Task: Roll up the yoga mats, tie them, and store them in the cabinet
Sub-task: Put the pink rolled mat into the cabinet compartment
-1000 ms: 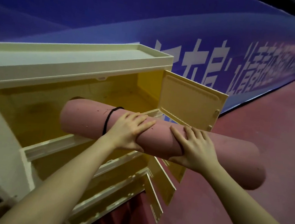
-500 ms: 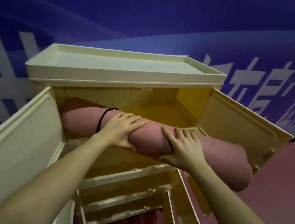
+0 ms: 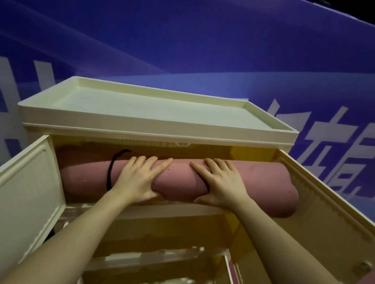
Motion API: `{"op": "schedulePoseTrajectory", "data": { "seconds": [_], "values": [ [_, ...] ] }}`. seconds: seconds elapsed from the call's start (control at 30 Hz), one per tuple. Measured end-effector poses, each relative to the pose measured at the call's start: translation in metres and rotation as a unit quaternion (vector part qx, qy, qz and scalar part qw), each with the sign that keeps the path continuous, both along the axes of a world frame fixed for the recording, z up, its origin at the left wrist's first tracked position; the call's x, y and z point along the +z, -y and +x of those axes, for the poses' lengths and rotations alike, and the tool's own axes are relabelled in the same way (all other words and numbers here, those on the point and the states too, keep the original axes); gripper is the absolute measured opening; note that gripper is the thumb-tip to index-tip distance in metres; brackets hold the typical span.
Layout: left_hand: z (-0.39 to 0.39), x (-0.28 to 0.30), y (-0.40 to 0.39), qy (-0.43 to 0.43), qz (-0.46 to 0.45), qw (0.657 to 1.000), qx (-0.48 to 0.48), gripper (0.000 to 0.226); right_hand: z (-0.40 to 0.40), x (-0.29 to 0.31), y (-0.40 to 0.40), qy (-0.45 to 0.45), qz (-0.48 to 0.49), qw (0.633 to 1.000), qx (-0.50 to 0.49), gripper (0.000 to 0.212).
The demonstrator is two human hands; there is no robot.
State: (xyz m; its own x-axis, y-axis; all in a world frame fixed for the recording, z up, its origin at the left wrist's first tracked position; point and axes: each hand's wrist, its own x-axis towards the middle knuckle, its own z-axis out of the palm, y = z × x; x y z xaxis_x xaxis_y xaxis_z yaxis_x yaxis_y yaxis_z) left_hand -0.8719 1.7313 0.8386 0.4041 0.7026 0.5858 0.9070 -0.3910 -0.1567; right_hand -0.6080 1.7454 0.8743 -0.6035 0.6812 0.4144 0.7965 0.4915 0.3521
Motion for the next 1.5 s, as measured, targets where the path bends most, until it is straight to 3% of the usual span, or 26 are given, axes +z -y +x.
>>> {"op": "schedulePoseTrajectory", "data": {
  "seconds": [0.43,0.63,0.73,0.87,1.0,1.17,1.3,1.5],
  "values": [
    [0.011,-0.031,-0.008,0.0,-0.032,0.995,0.094,0.114,0.011,-0.039,-0.035,0.014,0.074,0.991,0.112,0.1],
    [0.012,-0.036,-0.005,0.014,-0.077,0.99,0.117,0.115,0.055,-0.071,-0.01,-0.075,0.144,0.986,0.021,0.069],
    [0.02,-0.037,-0.003,0.034,-0.053,0.993,0.104,0.115,0.067,-0.073,-0.005,-0.046,0.141,0.989,0.013,0.073],
    [0.065,-0.033,-0.003,-0.025,-0.053,0.998,0.005,0.112,0.068,-0.07,-0.006,-0.074,0.106,0.991,0.018,0.072],
    [0.121,-0.034,-0.003,-0.04,-0.065,0.997,0.031,0.118,0.092,-0.065,-0.007,-0.04,0.097,0.994,0.004,0.072],
    [0.162,-0.032,-0.018,-0.05,-0.059,0.994,0.071,0.13,0.134,-0.061,-0.014,-0.062,0.122,0.99,-0.021,0.08],
    [0.174,-0.039,-0.023,-0.083,-0.064,0.99,0.092,0.143,0.149,-0.072,-0.026,-0.098,0.132,0.986,0.029,0.08],
    [0.173,-0.025,-0.034,-0.075,-0.054,0.991,0.097,0.128,0.142,-0.071,-0.058,-0.111,0.127,0.982,0.084,0.075]
  ]
}}
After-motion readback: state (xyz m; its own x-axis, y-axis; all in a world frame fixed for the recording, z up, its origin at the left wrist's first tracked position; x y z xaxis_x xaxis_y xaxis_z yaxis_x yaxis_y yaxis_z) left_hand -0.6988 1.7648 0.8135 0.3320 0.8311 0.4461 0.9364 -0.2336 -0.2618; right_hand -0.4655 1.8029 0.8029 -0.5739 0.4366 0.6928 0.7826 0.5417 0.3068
